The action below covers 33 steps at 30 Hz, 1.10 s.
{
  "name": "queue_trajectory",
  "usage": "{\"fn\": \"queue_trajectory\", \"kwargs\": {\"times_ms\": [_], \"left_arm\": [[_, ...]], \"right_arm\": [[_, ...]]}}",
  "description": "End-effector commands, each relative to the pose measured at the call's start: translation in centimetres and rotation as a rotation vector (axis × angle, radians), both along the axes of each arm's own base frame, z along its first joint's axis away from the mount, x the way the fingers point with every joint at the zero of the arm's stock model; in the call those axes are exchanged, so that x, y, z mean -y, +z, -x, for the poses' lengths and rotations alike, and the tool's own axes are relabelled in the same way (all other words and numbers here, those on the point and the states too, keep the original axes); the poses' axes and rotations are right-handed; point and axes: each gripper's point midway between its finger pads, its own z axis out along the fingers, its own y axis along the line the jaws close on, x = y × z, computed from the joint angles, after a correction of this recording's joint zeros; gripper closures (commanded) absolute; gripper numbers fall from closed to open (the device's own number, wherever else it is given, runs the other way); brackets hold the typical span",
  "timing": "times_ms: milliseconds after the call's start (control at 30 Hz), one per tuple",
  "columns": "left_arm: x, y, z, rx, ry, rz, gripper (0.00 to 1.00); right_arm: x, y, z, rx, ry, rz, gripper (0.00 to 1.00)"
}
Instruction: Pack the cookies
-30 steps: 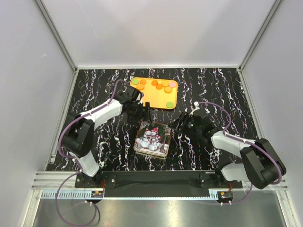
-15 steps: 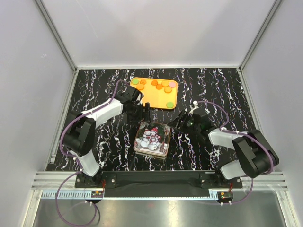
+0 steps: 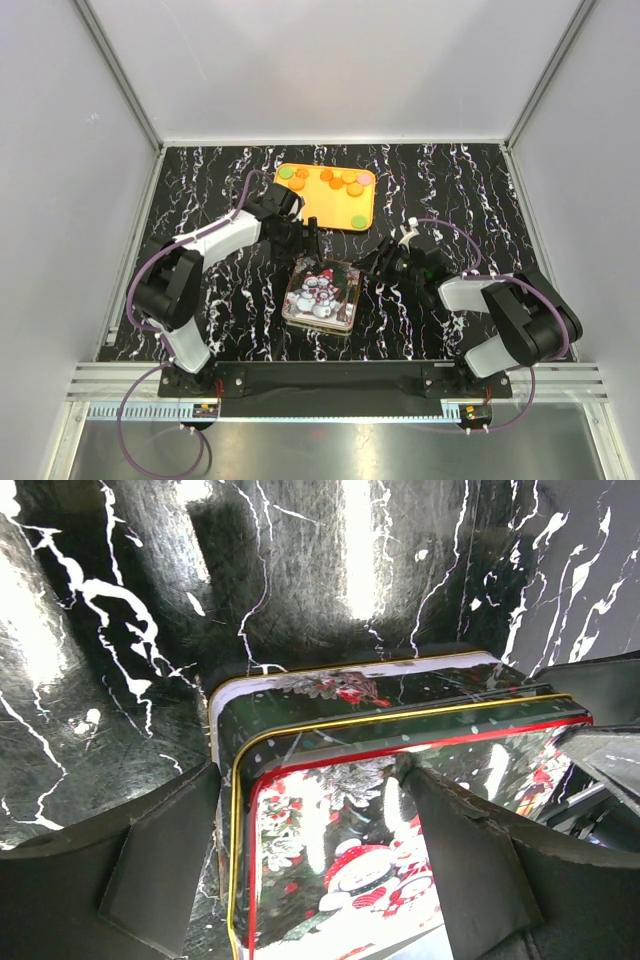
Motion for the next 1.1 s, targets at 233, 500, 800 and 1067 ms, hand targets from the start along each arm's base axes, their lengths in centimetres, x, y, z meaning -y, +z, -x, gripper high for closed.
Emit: {"fn": "queue_trajectory", "kwargs": {"times_ms": [233,500,800,1067], "left_arm": [[1.1,-0.3,-0.3,0.021,-0.011,0.013,0.16],[2.1,-0.3,-0.3,0.020,-0.028,0.013,0.16],[2.5,-0.3,-0.4,0.018,-0.039,0.003,0.16],[2.7,-0.3,-0.3,0.016,-0.040,0.001,0.16]], "right_arm": [[-0.7,-0.9,0.4,-0.011,0.018,-0.066,0.60],[-0.7,-1.4,0.5,-0.021,0.014,-0.082,0.78],[-0.5,-2.4,0.8,-0.041,0.002,-0.077,0.90],[-0.5,-2.9,0.9,-0.054,-0.001,-0.083,0.98]]}}
